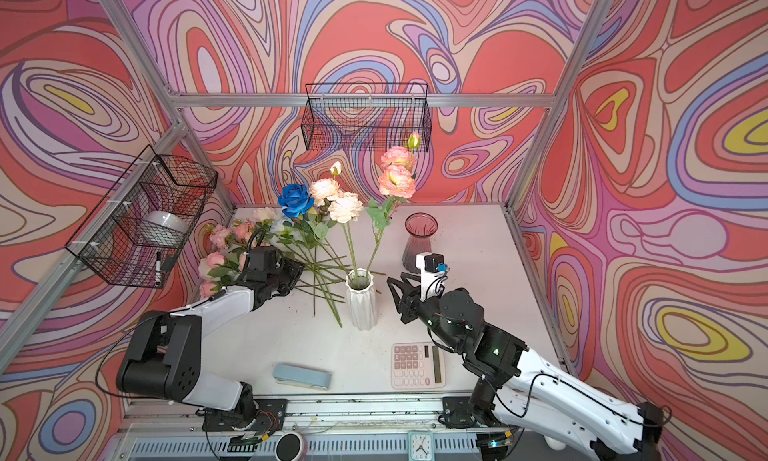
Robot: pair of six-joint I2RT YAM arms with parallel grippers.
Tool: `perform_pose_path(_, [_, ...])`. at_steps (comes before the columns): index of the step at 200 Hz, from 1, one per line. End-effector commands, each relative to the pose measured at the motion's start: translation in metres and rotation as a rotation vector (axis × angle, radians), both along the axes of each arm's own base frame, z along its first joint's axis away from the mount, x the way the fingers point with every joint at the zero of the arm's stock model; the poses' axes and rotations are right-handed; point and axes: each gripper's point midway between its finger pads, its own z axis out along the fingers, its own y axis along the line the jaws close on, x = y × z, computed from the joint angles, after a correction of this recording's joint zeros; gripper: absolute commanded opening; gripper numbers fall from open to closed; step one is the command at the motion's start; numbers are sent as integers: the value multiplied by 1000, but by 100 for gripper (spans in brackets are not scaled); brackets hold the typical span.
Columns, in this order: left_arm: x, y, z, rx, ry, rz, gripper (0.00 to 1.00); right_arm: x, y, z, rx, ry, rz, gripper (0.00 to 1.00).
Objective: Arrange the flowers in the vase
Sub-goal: 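Move the left gripper back down to the stems on the table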
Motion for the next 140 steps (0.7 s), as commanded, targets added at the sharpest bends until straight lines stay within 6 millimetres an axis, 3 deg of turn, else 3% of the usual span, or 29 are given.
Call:
perform_pose_path(1, [25, 2, 12, -32, -54, 46, 38, -2, -5, -2, -20, -9, -11, 42])
perform_pose_path(33, [48, 6, 17, 77, -36, 13, 39, -1, -8, -3, -41, -13, -20, 41])
perform_pose_path(90, [70, 14, -17, 238, 79, -45, 34, 3, -7, -8, -71, -16, -33, 41])
perform_pose_path(140, [88, 16, -31, 291, 104, -63, 32, 5, -6, -9, -82, -20, -37, 40])
